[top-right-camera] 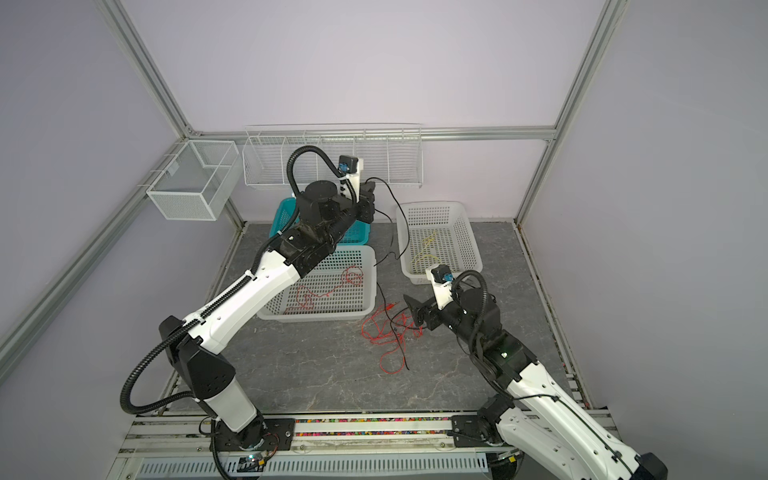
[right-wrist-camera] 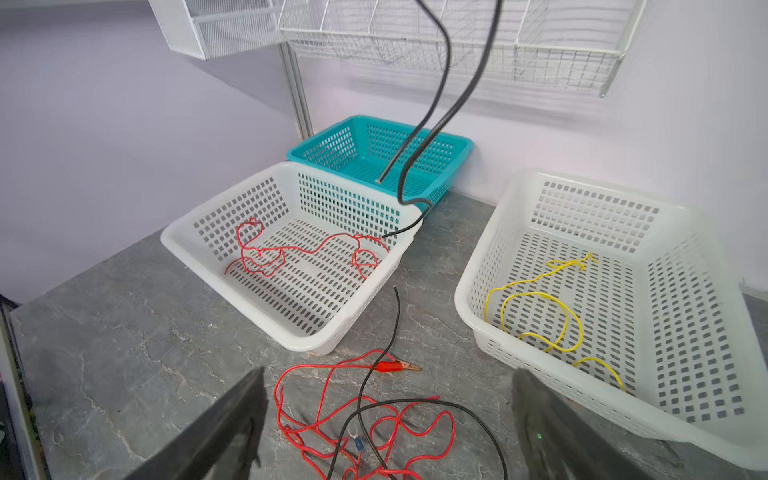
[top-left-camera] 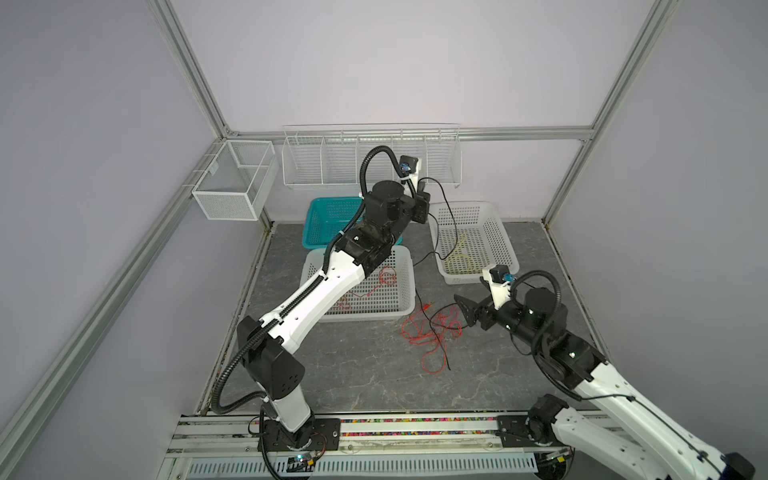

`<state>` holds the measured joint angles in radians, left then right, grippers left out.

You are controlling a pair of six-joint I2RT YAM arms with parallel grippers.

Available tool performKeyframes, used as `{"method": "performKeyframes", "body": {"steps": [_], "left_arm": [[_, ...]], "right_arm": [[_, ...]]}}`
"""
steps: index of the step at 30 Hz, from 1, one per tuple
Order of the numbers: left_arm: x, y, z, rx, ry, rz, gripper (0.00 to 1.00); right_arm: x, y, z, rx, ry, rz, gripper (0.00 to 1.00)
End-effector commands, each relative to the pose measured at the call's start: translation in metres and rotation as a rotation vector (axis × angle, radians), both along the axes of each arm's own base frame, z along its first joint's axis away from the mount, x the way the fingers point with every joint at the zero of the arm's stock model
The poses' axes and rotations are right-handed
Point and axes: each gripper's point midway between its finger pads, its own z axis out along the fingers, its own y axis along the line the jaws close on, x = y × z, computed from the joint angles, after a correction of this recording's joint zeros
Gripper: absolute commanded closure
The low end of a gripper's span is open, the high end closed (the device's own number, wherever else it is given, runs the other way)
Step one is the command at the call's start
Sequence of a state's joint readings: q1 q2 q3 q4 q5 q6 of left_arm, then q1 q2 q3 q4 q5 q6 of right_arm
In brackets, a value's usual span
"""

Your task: Untangle the cables

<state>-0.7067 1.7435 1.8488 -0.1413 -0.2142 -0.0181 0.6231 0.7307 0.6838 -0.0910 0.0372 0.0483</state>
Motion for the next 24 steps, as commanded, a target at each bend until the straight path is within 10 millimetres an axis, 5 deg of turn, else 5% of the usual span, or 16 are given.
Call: {"method": "performKeyframes", "body": {"steps": [1, 12, 16, 24], "left_arm": [[0.033, 0.030, -0.018, 0.007, 0.079, 0.128, 1.00], [0.127, 0.085, -0.045, -0.021, 0.130, 0.326, 1.00], [0.147, 0.089, -0.088, 0.067, 0.165, 0.365, 1.00], [0.158, 0.090, -0.193, 0.166, 0.313, 0.403, 1.00]], "right_arm": [[-0.001, -0.013, 0.000, 0.003, -0.027, -0.050, 0.06], [-0.003, -0.011, -0.030, -0.007, 0.057, -0.044, 0.05], [-0.002, -0.008, -0.042, -0.016, 0.093, -0.032, 0.05], [-0.001, -0.004, -0.057, -0.042, 0.142, -0.026, 0.05]]}}
